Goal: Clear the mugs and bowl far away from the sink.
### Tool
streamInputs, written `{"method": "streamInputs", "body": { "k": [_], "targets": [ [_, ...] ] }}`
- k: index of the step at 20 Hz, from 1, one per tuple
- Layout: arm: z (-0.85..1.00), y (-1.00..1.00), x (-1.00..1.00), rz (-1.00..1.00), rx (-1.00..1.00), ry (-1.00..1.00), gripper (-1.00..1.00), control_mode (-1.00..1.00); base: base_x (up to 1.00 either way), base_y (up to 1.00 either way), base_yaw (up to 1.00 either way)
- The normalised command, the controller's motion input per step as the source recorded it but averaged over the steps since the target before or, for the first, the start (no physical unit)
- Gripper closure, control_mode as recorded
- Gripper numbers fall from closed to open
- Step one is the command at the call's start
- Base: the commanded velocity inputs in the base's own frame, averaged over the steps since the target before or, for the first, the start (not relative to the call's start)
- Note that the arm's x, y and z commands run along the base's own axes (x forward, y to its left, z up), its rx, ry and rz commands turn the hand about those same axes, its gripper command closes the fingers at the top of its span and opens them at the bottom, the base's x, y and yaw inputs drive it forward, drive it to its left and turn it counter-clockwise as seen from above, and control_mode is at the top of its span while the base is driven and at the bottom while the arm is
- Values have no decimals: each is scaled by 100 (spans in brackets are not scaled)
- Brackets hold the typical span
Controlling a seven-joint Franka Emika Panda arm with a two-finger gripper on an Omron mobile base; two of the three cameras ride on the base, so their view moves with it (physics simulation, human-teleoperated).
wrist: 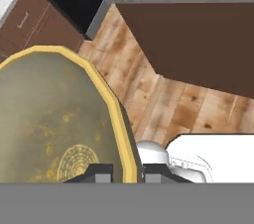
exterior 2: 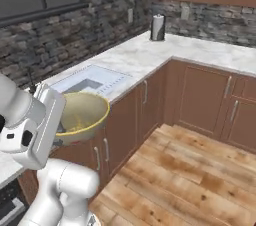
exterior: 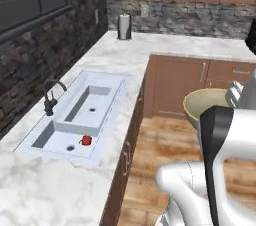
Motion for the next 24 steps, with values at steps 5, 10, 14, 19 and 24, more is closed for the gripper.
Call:
{"method": "streamInputs", "body": {
  "k": [5, 10, 14, 19, 24],
  "targets": [
    [0, 0, 0, 0, 0, 0, 100, 100, 0, 0, -100],
    [0, 0, 0, 0, 0, 0, 100, 100, 0, 0, -100],
    [0, 0, 0, 0, 0, 0, 100, 100, 0, 0, -100],
    [0, 0, 0, 0, 0, 0, 100, 100, 0, 0, -100],
    [0, 0, 0, 0, 0, 0, 100, 100, 0, 0, -100]
  ]
}}
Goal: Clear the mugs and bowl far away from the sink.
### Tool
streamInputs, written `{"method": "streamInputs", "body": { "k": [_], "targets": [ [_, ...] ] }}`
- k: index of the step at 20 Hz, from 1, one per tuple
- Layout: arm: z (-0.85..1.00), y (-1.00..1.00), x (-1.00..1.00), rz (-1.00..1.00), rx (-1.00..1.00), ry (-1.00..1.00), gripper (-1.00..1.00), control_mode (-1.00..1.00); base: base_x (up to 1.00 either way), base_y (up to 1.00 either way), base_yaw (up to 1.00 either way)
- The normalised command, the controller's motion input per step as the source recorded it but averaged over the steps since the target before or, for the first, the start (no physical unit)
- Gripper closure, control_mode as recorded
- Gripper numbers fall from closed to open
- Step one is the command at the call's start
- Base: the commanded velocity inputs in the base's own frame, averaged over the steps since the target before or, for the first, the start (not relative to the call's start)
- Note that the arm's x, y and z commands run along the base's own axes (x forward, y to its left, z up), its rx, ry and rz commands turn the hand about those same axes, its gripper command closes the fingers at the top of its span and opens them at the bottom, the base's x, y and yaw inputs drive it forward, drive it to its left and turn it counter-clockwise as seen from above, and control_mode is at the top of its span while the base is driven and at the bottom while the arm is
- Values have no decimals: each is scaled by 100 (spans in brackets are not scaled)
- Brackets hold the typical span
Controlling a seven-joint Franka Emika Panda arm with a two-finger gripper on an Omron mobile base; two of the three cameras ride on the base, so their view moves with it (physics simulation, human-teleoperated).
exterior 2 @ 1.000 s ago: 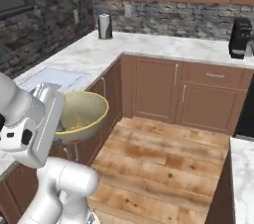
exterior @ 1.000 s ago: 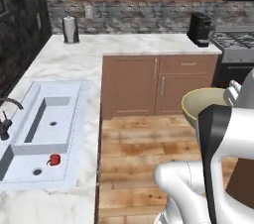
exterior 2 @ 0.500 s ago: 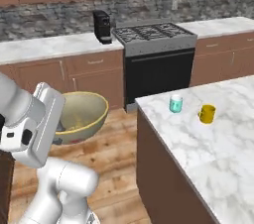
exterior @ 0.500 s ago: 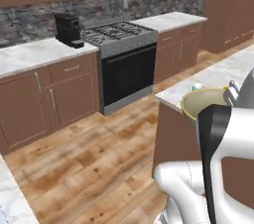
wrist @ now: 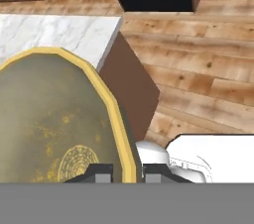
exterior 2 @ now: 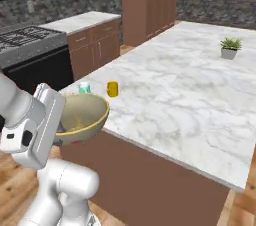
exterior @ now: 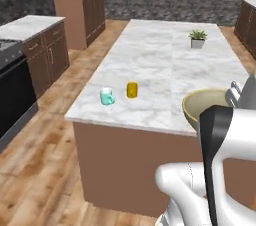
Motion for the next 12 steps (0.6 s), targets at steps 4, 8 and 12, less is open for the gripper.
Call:
{"method": "streamInputs", "body": {
  "k": [4, 8, 12],
  "targets": [
    [0, 0, 0, 0, 0, 0, 100, 100, 25, 9, -90],
    [0, 0, 0, 0, 0, 0, 100, 100, 100, 11, -23],
    [0, 0, 0, 0, 0, 0, 100, 100, 100, 0, -6]
  ]
}}
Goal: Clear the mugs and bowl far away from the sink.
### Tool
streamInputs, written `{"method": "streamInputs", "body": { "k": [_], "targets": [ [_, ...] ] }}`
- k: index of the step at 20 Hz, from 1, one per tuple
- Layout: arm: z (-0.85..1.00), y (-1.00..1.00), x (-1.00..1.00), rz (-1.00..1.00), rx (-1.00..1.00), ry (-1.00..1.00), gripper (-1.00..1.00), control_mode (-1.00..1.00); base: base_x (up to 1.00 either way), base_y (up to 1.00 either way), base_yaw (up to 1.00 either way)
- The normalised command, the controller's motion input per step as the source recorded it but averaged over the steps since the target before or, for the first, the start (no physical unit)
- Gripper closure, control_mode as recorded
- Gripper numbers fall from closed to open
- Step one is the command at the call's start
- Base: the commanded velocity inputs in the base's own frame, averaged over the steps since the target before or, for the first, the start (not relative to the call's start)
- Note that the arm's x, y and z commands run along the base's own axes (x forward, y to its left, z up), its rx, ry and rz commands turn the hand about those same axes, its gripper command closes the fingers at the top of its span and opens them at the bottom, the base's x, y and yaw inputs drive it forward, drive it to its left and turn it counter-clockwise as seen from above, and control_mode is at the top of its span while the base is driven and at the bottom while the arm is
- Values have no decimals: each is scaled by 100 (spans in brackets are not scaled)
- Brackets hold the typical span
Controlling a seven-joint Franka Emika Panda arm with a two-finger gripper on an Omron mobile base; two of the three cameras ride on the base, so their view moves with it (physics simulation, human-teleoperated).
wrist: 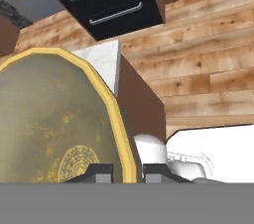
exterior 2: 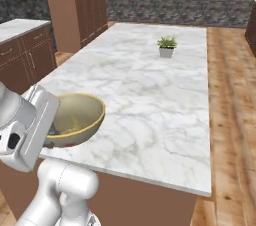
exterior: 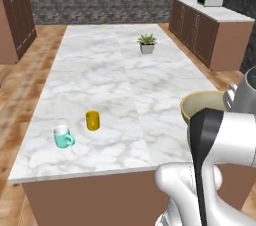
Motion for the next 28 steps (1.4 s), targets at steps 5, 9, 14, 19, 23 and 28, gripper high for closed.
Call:
{"method": "streamInputs", "body": {
  "k": [5, 9, 14, 19, 23, 28],
  "targets": [
    [0, 0, 0, 0, 0, 0, 100, 100, 100, 0, -7],
    [0, 0, 0, 0, 0, 0, 100, 100, 100, 6, -13],
    [-21, 1, 100, -9, -5, 8, 100, -100, 0, 0, 0],
    [-31, 0, 99, 16, -2, 9, 100, -100, 0, 0, 0],
    [-27, -1, 96, 30, -3, 0, 100, -100, 0, 0, 0],
    [-31, -5, 87, 24, 0, 4, 100, -100, 0, 0, 0]
  ]
}}
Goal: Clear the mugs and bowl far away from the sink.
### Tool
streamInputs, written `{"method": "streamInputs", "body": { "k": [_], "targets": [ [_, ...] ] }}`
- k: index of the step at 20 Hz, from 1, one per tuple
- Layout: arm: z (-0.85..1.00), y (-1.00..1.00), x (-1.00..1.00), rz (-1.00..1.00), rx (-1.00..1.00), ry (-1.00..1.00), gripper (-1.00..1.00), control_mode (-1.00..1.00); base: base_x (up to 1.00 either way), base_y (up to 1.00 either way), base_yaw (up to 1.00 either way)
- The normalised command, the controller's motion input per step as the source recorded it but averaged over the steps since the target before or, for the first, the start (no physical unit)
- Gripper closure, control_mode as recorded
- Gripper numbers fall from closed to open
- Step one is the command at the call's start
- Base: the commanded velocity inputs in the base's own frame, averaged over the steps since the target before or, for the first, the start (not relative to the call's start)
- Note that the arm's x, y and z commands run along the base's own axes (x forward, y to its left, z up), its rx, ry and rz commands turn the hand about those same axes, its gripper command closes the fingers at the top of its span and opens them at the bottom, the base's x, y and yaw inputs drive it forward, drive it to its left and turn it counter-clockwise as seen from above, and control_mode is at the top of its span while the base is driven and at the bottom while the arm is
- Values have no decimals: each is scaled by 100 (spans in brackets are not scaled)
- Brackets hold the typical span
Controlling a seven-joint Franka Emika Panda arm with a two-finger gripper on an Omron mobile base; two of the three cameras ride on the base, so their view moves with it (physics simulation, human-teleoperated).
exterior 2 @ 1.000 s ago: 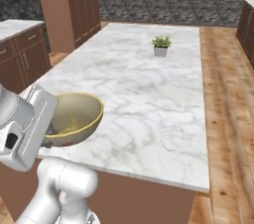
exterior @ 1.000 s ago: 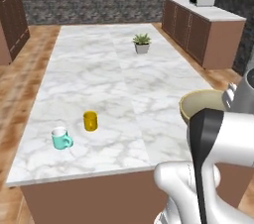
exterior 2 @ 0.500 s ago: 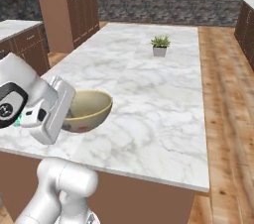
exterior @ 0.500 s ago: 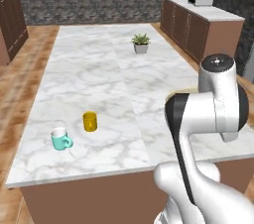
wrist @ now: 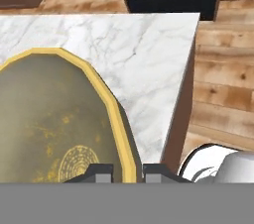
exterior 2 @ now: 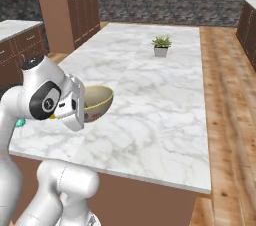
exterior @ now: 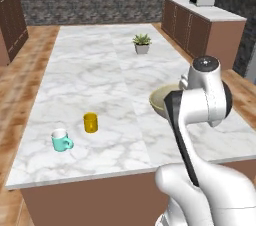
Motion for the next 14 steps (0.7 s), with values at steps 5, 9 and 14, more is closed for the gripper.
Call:
{"method": "streamInputs", "body": {
  "k": [5, 9, 14],
  "targets": [
    [-26, -7, 82, 12, 0, 10, 100, -100, 0, 0, 0],
    [-43, -5, 66, 6, 0, 2, 100, -100, 0, 0, 0],
    [-50, -9, 49, 6, 0, 3, 100, -100, 0, 0, 0]
  ]
}}
